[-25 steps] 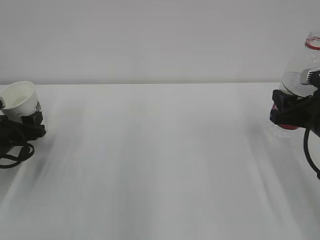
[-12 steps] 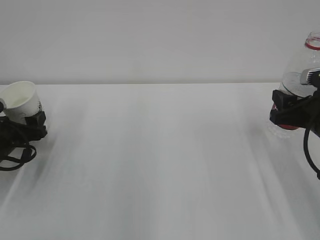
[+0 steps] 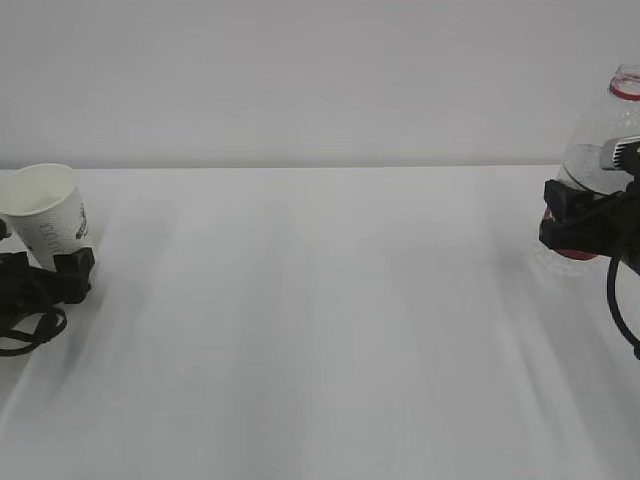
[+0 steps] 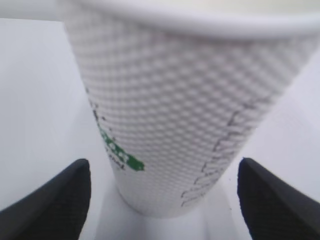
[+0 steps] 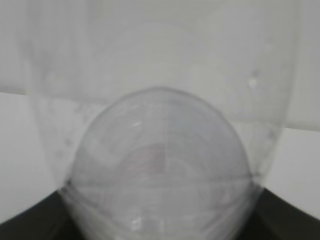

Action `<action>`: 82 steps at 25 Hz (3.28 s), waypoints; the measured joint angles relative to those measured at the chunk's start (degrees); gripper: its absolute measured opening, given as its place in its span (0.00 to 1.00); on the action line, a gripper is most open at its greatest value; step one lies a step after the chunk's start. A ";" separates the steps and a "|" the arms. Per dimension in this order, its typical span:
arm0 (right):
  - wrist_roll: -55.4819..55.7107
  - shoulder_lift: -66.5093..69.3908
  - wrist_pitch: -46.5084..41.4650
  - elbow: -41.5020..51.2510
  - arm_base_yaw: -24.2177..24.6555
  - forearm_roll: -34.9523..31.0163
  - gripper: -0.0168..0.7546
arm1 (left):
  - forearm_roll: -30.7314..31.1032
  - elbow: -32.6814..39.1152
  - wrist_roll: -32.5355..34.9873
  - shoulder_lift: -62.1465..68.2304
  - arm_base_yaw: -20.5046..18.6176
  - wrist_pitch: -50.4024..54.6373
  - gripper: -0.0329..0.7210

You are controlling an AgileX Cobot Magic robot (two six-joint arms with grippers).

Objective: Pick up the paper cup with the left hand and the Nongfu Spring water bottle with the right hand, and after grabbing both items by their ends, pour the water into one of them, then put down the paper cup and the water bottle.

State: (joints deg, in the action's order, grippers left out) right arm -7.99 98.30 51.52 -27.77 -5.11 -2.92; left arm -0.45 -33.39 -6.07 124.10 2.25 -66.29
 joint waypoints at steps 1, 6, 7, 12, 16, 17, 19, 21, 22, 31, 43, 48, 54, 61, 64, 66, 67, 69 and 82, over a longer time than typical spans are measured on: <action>0.00 0.00 0.00 0.00 0.00 0.00 0.63 | -0.08 0.70 0.00 -0.83 0.00 0.00 0.96; 0.00 0.00 0.00 0.00 0.00 0.00 0.63 | -0.08 5.10 0.00 -5.08 0.00 0.00 0.95; 0.00 0.00 0.00 0.00 0.00 0.00 0.63 | -0.08 6.04 0.00 -6.08 0.00 0.00 0.95; 0.00 0.00 0.00 0.00 0.00 0.00 0.63 | 0.45 10.19 0.00 -11.31 0.00 0.00 0.95; 0.00 0.00 0.00 0.00 0.00 0.00 0.63 | 2.08 14.89 0.00 -16.58 0.00 0.00 0.94; 0.00 0.00 0.00 0.00 0.00 0.00 0.63 | 2.31 16.11 0.00 -18.26 0.00 0.00 0.94; 0.00 0.00 0.00 0.00 0.00 0.00 0.63 | 2.39 18.14 0.00 -21.68 0.00 0.00 0.93; 0.00 0.00 0.00 0.00 0.00 0.00 0.63 | 2.43 19.80 0.00 -24.82 0.00 0.00 0.92; 0.00 0.00 0.00 0.00 0.00 0.00 0.63 | 2.52 20.31 0.00 -26.41 0.00 0.00 0.92; 0.00 0.00 0.00 0.00 0.00 0.00 0.63 | 4.85 21.48 -0.13 -34.96 0.00 0.00 0.90; 0.00 0.00 0.00 -1.97 0.00 -0.22 0.63 | 4.87 21.61 -0.16 -40.40 0.00 0.00 0.86; -0.48 1.43 0.00 -4.10 0.00 -0.75 0.63 | 4.87 21.61 -0.16 -40.40 0.00 0.10 0.84; -0.60 6.78 -0.20 -6.87 0.00 -1.60 0.63 | 4.87 21.61 -0.16 -40.40 0.00 0.10 0.83; -0.60 11.11 -0.20 -9.71 0.00 -4.84 0.63 | 4.87 21.61 -0.16 -40.40 0.00 0.10 0.83; -0.60 12.76 -0.42 -10.07 0.00 -5.36 0.63 | 5.00 21.61 -0.16 -40.40 0.00 0.10 0.83; 0.20 13.20 -0.56 -10.11 0.00 -5.39 0.63 | 5.12 21.61 -0.16 -40.40 0.00 0.10 0.83; 0.80 13.44 -0.56 -10.21 0.00 -5.39 0.63 | 5.12 21.61 -0.16 -40.40 0.00 0.10 0.83; 2.06 13.94 -0.69 -10.21 0.00 -5.39 0.63 | 5.22 21.61 -0.16 -40.40 0.00 0.10 0.83; 3.23 14.31 -0.44 -10.32 0.00 -5.12 0.88 | 5.34 21.61 -0.16 -40.40 0.00 0.10 0.83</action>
State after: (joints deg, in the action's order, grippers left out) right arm -4.76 112.61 51.08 -38.09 -5.11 -8.03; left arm 4.88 -11.78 -6.23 83.70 2.25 -66.19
